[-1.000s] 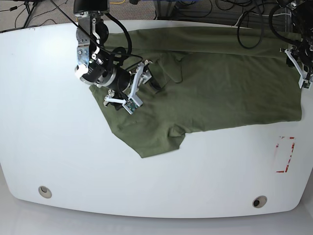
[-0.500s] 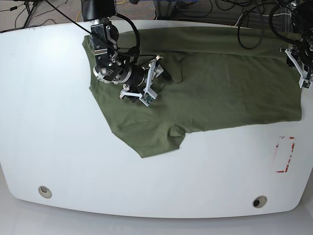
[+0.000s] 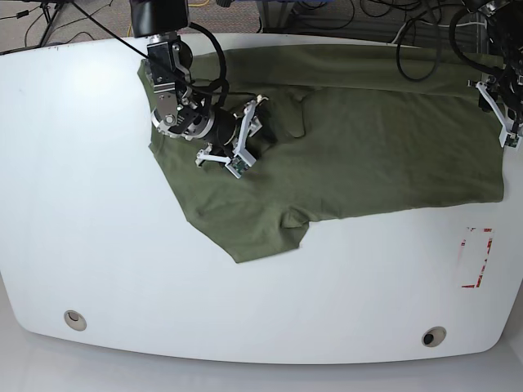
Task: Layout the t-shirt on the table in an organized manner, then fold the t-shirt properly
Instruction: 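Release the right gripper and move it onto the t-shirt body, then move the right gripper back to the t-shirt edge and grasp it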
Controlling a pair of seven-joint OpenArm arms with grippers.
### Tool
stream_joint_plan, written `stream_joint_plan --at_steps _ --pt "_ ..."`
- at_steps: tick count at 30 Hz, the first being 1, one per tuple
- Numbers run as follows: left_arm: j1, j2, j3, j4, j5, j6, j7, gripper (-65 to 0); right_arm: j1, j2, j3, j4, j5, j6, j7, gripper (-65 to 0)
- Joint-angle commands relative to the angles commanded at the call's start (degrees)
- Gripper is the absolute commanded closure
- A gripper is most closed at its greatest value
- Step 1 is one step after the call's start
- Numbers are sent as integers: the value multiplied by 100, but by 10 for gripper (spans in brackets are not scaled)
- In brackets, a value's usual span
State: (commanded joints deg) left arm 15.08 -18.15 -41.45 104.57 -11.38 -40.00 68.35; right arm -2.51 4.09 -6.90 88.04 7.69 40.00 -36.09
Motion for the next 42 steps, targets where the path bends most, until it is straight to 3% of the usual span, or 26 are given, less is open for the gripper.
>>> stream_joint_plan --at_steps 4,13,33,42 --pt "0 9 9 -9 0 0 0 -318 0 0 0 0 0 0 0 -98" --pt "-9 9 9 -9 0 0 0 -318 0 0 0 62 -9 0 0 0" --pt "-9 9 9 -9 0 0 0 -318 -9 9 9 1486 -9 0 -554 0" --pt "0 9 9 -9 9 0 0 -318 237 9 9 1424 -9 0 -554 0"
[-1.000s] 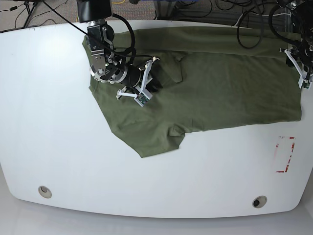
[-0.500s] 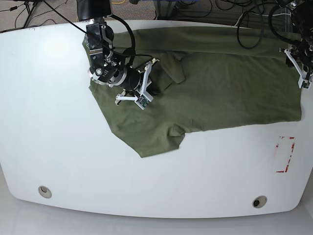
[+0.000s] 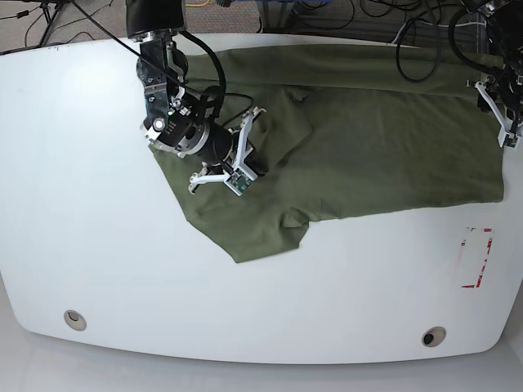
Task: Layout the t-shirt on the table in an organized manner, then fold the t-shirt properly
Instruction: 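Move the right gripper back to the t-shirt edge and grasp it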
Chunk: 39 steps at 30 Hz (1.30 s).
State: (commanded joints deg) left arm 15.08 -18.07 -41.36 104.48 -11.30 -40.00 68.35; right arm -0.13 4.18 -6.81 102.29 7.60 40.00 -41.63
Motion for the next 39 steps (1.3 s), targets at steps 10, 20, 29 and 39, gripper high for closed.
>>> stream_joint_plan --at_steps 10,20,29,39 --pt "0 9 9 0 0 0 0 -318 220 0 0 -176 9 0 0 -2" --pt "0 18 9 0 -9 0 0 -318 158 0 9 18 0 0 -9 -414" --pt "193 299 -18 35 -26 0 0 -318 -809 88 475 1011 0 0 -18 -469" --pt "897 703 -35 35 -26 0 -404 -315 -2242 35 1679 1380 35 0 18 -466"
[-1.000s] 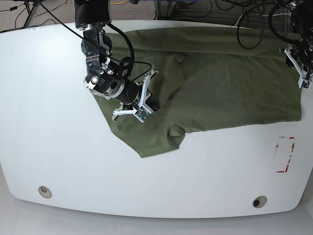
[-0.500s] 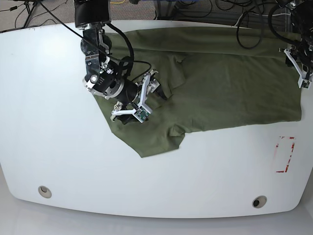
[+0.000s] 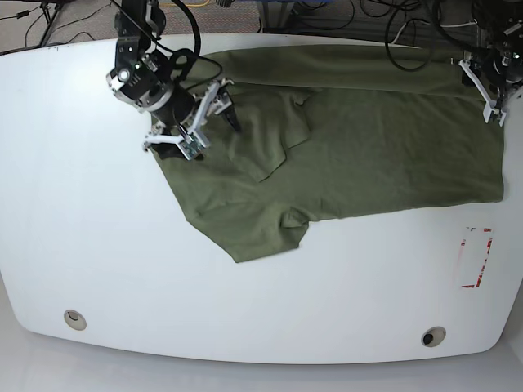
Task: Layout the t-shirt on the table in an organized manner, then fold the t-shirt properly
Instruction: 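Move the right gripper back to the t-shirt edge and grasp it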
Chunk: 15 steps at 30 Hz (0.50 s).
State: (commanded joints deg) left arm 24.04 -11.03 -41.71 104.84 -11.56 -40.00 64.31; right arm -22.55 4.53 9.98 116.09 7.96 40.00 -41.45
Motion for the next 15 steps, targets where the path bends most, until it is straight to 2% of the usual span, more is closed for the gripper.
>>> stream_joint_plan --at_steps 6,8,12,15 --pt "334 79 35 -26 9 0 -325 -314 -484 -9 343 -44 9 0 70 -445" --pt "343 79 35 -44 9 0 -334 -314 -571 -9 360 -70 9 0 211 -396" --pt "229 53 79 -44 18 0 -334 -315 -615 26 413 -413 9 0 536 -236" --pt "-62 35 246 -97 44 0 -334 -315 -580 44 440 -774 9 0 642 -165"
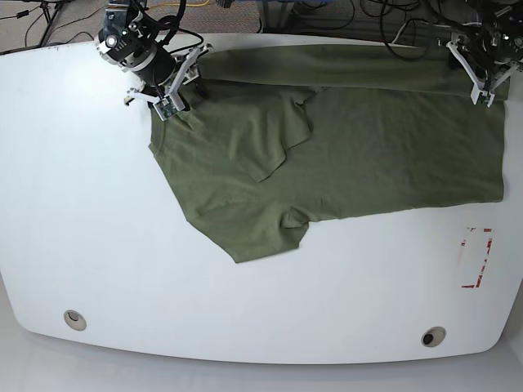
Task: Layout the t-shirt on the table in an organized manner, then fold the t-shirt properly
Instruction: 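Move the right gripper back to the t-shirt edge and grasp it, then pull the t-shirt edge taut between both grippers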
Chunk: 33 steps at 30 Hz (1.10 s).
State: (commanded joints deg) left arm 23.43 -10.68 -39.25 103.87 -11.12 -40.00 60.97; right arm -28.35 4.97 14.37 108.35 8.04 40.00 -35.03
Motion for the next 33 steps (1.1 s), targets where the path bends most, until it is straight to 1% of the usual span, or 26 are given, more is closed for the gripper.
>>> stream_joint_plan --at_steps 2,6,9,12,16,22,25,33 --pt "-53 -26 149 -97 0 0 0 -315 141 18 0 -246 0 0 79 -144" --pt "-255 -211 510 -255 -9 0 0 -314 211 202 62 -765 0 0 281 -128" --pt "-413 -237 730 -440 0 0 0 -314 220 308 255 -1090 0 0 589 -128" --pt "-457 -237 782 -642 0 0 0 -314 211 396 527 -1248 0 0 756 -128" --pt "-642 -237 818 -774 0 0 0 -314 176 440 835 -1310 0 0 782 -128" --pt "-738 -246 1116 -774 0 0 0 -314 53 466 1521 -1319 -18 0 756 -122" --pt "-738 -246 1222 -774 0 0 0 -314 -18 466 1653 -1319 -9 0 721 -122" --pt "-738 -237 1284 -677 0 0 9 -314 -290 466 1670 -1319 0 0 747 -122"
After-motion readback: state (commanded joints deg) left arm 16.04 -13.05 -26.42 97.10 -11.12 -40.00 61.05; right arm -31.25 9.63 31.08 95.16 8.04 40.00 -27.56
